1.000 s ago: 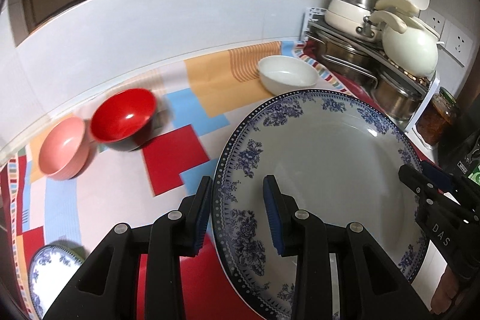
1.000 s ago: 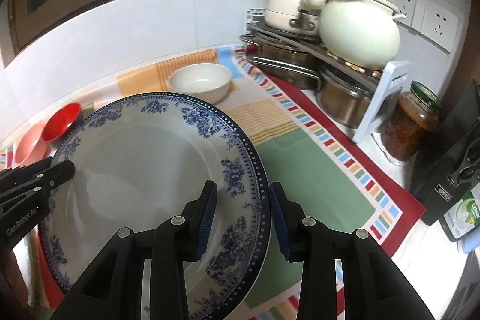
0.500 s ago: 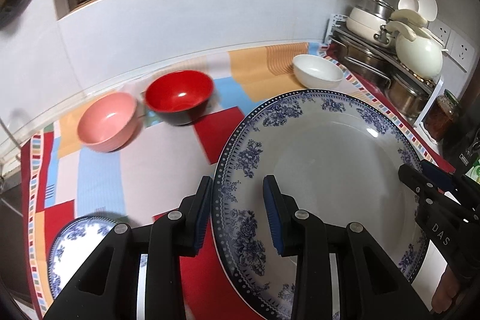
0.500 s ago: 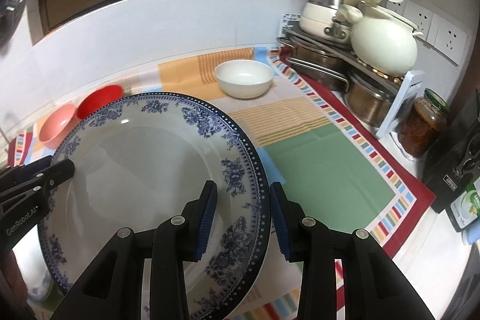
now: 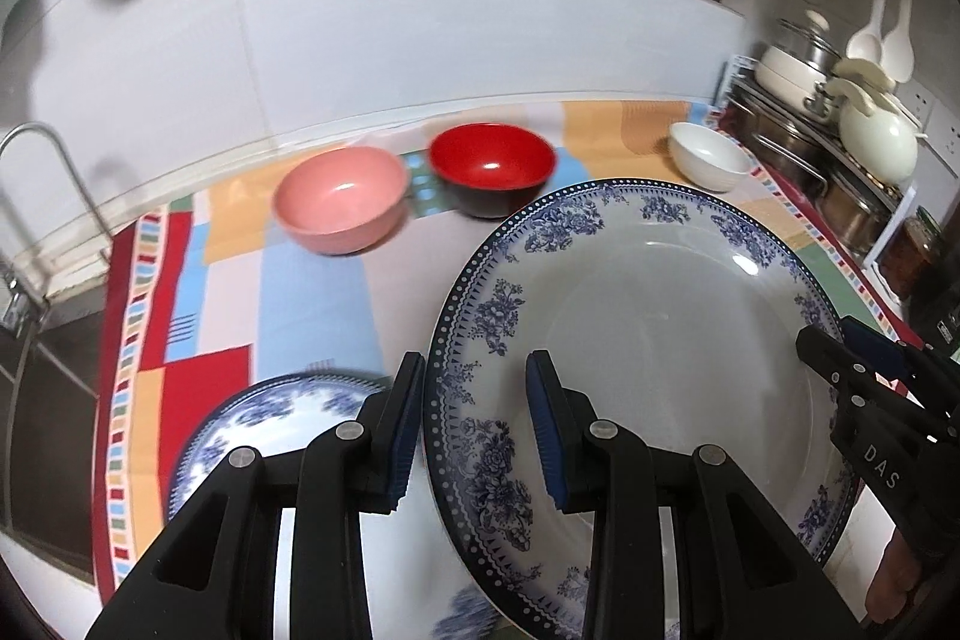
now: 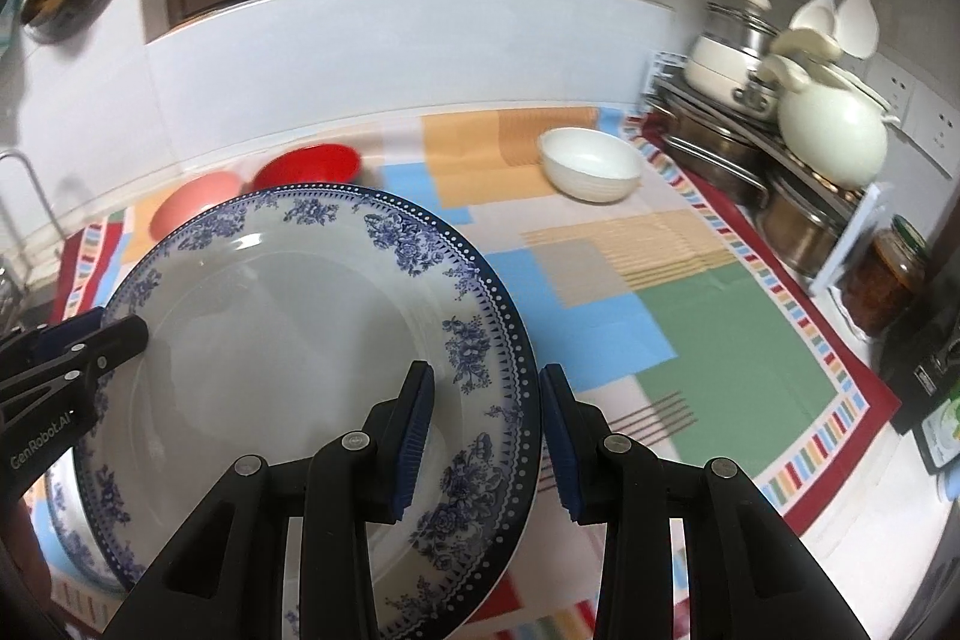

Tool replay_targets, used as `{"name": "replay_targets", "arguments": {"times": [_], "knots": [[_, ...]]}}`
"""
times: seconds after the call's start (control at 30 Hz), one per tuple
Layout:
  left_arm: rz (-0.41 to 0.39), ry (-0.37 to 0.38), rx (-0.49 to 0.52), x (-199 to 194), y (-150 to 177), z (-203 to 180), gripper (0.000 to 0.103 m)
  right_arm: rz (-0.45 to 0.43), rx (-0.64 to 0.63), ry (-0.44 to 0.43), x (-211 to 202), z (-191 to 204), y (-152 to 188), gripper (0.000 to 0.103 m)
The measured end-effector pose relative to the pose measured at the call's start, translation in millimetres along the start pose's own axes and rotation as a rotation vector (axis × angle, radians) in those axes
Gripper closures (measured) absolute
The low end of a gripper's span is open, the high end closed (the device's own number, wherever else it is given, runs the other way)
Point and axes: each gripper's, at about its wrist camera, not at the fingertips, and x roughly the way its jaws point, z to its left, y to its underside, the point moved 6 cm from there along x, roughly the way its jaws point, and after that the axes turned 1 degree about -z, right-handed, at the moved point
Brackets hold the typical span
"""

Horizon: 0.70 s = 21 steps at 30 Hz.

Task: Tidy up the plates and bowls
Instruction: 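Carry the plate with both grippers over the blue-and-white plate stack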

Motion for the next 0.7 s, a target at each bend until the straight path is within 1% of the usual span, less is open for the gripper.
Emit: {"name": "replay_targets", "arguments": {"times": [0.3,0.7], "knots": [[-0.009,-0.066,-0.069,-15,16,58,0.069,-0.014,-0.068,-0.066,-4,56,-1,0.066],[0.013,-0.159,-0.164,-27,44,121,0.069,-0.001,-0.162,-0.165,-2,124,6,0.066]]}}
